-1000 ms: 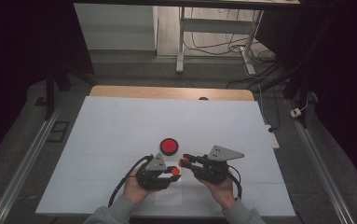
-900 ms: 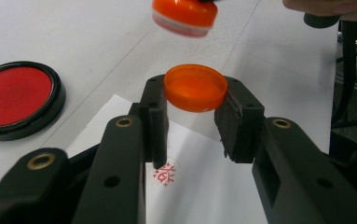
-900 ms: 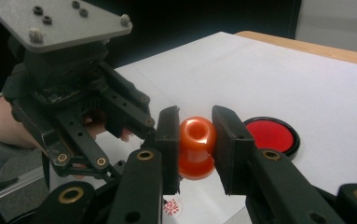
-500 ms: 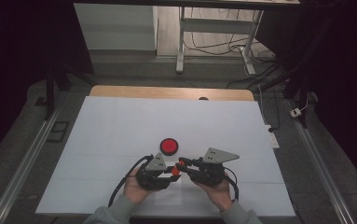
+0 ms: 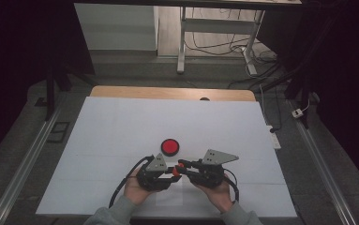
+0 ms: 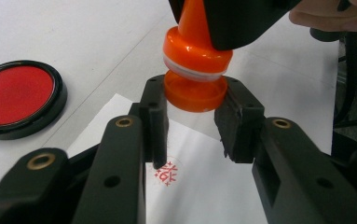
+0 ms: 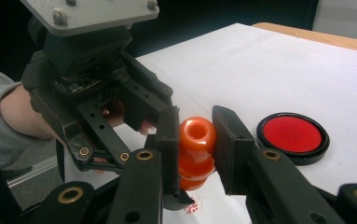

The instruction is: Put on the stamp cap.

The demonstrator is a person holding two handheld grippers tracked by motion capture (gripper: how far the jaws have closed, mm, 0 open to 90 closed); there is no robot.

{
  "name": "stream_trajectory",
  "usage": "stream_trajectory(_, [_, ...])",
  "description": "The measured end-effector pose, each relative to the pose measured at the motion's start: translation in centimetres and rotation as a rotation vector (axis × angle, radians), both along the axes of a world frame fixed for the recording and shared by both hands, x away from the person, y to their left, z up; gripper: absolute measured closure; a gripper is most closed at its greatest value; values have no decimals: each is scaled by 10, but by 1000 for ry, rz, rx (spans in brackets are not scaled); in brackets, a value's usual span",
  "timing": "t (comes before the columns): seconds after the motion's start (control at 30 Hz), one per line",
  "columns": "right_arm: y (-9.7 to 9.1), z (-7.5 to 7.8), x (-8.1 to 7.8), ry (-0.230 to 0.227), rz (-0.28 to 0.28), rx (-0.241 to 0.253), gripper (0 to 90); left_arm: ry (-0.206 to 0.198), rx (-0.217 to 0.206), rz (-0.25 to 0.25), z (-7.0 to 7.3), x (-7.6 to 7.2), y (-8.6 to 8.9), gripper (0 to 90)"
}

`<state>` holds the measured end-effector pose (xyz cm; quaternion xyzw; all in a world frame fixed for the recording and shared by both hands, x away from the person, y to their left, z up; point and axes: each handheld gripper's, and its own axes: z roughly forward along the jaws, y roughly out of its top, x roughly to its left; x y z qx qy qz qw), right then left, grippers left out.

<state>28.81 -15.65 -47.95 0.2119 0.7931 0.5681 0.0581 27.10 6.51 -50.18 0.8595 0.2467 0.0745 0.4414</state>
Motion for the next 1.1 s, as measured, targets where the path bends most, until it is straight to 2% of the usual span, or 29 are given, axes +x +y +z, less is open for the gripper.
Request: stream_trajectory(1.1, [3,-4,0,8,12,-14,717,-6,2,2,1,-1,0,649])
